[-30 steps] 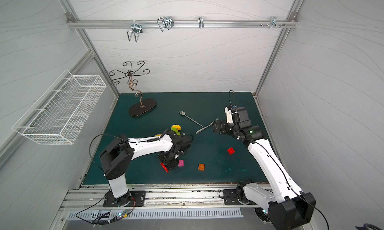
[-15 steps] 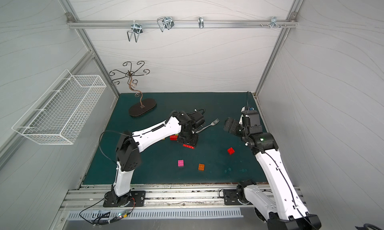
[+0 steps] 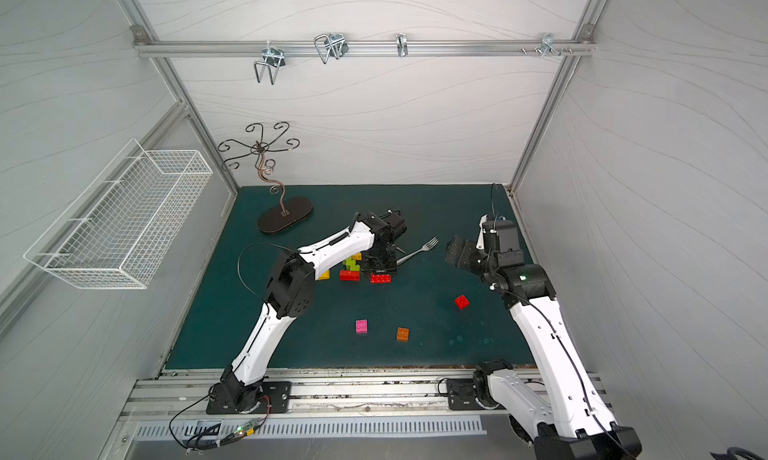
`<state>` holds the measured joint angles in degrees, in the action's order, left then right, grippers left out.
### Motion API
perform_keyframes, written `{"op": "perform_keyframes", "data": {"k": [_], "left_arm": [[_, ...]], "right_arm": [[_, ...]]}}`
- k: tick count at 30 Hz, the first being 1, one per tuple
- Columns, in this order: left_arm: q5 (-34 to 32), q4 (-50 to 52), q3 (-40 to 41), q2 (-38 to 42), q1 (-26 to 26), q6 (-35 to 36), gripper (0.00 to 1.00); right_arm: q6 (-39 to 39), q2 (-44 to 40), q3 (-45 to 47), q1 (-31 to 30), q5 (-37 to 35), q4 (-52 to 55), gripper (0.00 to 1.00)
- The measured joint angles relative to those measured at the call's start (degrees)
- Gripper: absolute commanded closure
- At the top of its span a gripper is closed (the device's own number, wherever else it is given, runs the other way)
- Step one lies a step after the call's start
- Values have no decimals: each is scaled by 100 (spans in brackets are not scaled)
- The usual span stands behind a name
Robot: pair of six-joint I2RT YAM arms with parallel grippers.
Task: Assemble the letter s with lego
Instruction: Place the lego brick at the center of the board, then pick up the lego brick from the center of the board.
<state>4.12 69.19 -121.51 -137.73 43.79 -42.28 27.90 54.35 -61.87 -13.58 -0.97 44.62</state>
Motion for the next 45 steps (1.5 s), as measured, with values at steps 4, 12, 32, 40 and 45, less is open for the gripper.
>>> {"op": "perform_keyframes", "data": {"k": [4, 12, 32, 40, 45], "left_arm": [[0, 155, -42, -98, 50, 26, 47], [133, 273, -37, -101, 160, 52, 38], [201, 452, -214, -37, 352, 236, 11], [-415, 590, 262, 2039, 101, 518, 8], [-699, 341, 1773, 3960, -623, 817, 9]], "right_arm": [[-2, 20, 0, 0, 20, 0, 1], [0, 111, 2, 0, 127, -11, 1], [201, 175, -68, 0, -223, 243, 1], [938, 1290, -144, 433, -400, 748, 9], [1582, 2284, 490, 671, -28, 634, 23]]}}
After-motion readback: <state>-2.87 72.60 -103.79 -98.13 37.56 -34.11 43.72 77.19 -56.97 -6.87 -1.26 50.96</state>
